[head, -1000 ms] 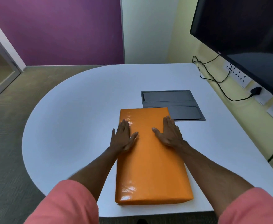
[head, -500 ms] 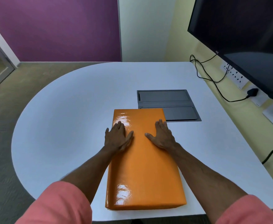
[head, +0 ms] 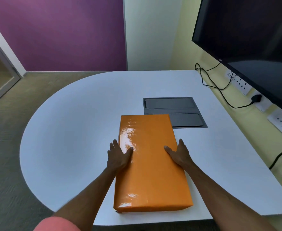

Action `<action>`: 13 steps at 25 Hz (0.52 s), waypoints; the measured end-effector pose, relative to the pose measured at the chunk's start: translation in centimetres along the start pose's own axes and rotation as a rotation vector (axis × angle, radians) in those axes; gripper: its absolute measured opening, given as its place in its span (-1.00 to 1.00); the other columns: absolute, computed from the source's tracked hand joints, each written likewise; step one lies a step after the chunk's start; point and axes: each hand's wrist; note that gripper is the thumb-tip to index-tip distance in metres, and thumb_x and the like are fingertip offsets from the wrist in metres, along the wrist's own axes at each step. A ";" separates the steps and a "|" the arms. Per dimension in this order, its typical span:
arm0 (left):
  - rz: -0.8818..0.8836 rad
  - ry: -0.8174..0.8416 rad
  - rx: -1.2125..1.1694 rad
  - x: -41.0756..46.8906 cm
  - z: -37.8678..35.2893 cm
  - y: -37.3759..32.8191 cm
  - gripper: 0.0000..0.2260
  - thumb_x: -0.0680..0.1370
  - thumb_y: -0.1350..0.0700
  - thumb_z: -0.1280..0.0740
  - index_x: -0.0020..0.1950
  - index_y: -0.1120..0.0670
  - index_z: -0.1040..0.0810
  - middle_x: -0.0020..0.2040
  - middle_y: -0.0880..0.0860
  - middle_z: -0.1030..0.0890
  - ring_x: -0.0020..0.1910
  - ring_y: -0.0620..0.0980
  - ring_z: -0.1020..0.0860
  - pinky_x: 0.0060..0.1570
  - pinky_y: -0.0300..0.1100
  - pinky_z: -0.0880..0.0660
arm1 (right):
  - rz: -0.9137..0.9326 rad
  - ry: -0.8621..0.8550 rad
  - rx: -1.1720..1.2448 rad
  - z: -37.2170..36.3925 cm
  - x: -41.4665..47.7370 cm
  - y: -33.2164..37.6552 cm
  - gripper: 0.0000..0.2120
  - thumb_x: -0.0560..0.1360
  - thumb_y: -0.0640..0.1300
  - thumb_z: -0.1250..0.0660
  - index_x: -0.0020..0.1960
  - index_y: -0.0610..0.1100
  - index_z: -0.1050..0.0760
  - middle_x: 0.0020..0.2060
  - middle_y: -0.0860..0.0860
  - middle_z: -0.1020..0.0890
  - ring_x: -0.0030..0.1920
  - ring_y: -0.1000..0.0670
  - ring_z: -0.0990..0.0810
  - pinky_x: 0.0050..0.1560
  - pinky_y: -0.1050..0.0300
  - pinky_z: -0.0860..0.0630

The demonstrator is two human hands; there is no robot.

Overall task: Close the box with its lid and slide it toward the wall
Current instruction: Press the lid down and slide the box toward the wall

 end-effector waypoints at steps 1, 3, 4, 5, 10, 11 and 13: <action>0.063 0.015 -0.069 -0.3 -0.1 0.4 -0.14 0.48 -0.28 -0.27 0.58 0.10 0.05 0.59 0.17 -0.07 0.54 0.25 -0.14 0.46 0.19 -0.18 | -0.059 0.023 0.051 0.0 -0.4 -0.5 -0.05 0.48 0.23 -0.33 0.58 -0.17 0.12 0.54 -0.19 -0.20 0.50 -0.24 -0.25 0.45 -0.18 -0.30; 0.166 0.077 -0.174 -0.8 -0.3 0.8 -0.15 0.48 -0.30 -0.26 0.57 0.12 0.01 0.54 0.22 -0.22 0.46 0.28 -0.30 0.39 0.18 -0.32 | -0.122 0.075 0.147 -0.1 -1.2 -0.9 -0.10 0.47 0.26 -0.31 0.58 -0.14 0.04 0.49 -0.19 -0.31 0.42 -0.25 -0.38 0.38 -0.17 -0.40; 0.204 0.109 -0.218 -1.0 -0.4 0.8 -0.18 0.48 -0.31 -0.25 0.56 0.11 -0.03 0.52 0.23 -0.27 0.42 0.29 -0.35 0.36 0.17 -0.37 | -0.119 0.095 0.184 -0.1 -1.5 -1.0 -0.14 0.48 0.26 -0.31 0.57 -0.12 -0.02 0.46 -0.18 -0.36 0.39 -0.24 -0.43 0.37 -0.18 -0.42; 0.230 0.131 -0.258 -1.1 -0.4 0.8 -0.21 0.49 -0.31 -0.23 0.54 0.12 -0.07 0.49 0.23 -0.31 0.39 0.29 -0.39 0.34 0.16 -0.40 | -0.104 0.107 0.214 0.0 -1.7 -0.9 -0.19 0.48 0.24 -0.32 0.55 -0.11 -0.09 0.43 -0.16 -0.41 0.35 -0.23 -0.47 0.35 -0.19 -0.44; 0.255 0.122 -0.342 -1.2 -0.3 0.6 -0.28 0.50 -0.26 -0.25 0.50 0.14 -0.16 0.45 0.23 -0.36 0.36 0.28 -0.42 0.32 0.18 -0.42 | -0.055 0.107 0.298 0.1 -2.3 -0.5 -0.30 0.49 0.17 -0.35 0.50 -0.12 -0.24 0.37 -0.15 -0.49 0.29 -0.21 -0.52 0.32 -0.22 -0.48; 0.253 0.122 -0.345 -1.2 -0.2 0.6 -0.28 0.51 -0.26 -0.26 0.49 0.15 -0.17 0.45 0.23 -0.36 0.36 0.27 -0.42 0.32 0.18 -0.42 | -0.051 0.104 0.307 0.1 -2.4 -0.4 -0.31 0.49 0.17 -0.36 0.49 -0.13 -0.25 0.36 -0.15 -0.49 0.29 -0.20 -0.52 0.31 -0.22 -0.48; 0.250 0.128 -0.347 -1.3 0.1 0.7 -0.29 0.51 -0.26 -0.25 0.49 0.15 -0.18 0.46 0.22 -0.36 0.36 0.27 -0.42 0.33 0.17 -0.41 | -0.041 0.098 0.320 0.0 -2.7 -0.2 -0.32 0.49 0.16 -0.36 0.48 -0.13 -0.27 0.35 -0.15 -0.50 0.27 -0.20 -0.53 0.30 -0.21 -0.49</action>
Point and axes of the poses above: each hand's wrist, its own x-axis towards the middle knuckle, its own z-axis out of the back of the hand, y = z × x
